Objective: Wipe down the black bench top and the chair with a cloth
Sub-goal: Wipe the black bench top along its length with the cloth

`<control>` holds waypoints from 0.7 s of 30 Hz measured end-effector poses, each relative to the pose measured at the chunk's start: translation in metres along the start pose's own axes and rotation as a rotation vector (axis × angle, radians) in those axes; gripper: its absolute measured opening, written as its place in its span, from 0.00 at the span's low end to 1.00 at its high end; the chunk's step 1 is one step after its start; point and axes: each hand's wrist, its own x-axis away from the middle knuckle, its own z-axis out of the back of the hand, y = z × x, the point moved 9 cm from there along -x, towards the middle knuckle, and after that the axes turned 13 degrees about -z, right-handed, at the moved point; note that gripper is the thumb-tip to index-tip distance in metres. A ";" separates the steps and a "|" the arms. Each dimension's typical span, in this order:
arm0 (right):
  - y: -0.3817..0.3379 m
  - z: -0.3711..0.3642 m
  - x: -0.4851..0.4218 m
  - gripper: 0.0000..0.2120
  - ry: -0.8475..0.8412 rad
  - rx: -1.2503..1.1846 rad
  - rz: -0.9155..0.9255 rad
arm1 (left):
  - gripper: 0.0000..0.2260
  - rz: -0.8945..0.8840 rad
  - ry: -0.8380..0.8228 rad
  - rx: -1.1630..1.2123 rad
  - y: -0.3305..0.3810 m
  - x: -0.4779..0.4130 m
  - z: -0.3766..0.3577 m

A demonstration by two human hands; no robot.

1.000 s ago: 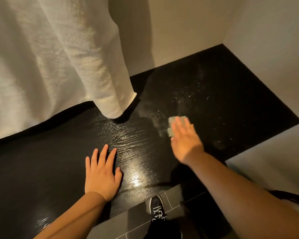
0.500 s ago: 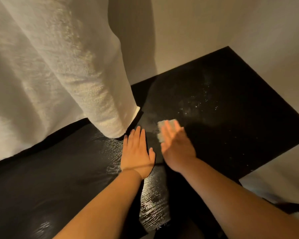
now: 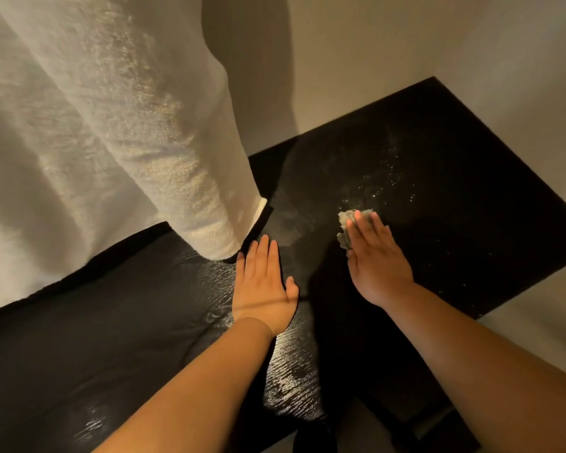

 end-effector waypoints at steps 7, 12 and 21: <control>0.001 -0.001 0.000 0.32 -0.014 0.018 -0.010 | 0.37 -0.007 -0.047 0.016 0.001 0.000 -0.002; 0.002 -0.003 -0.003 0.32 -0.023 0.057 -0.007 | 0.38 -0.019 -0.031 -0.003 0.000 0.000 -0.004; 0.001 -0.005 -0.004 0.32 -0.039 0.063 -0.015 | 0.40 -0.008 -0.038 0.018 -0.001 -0.004 -0.005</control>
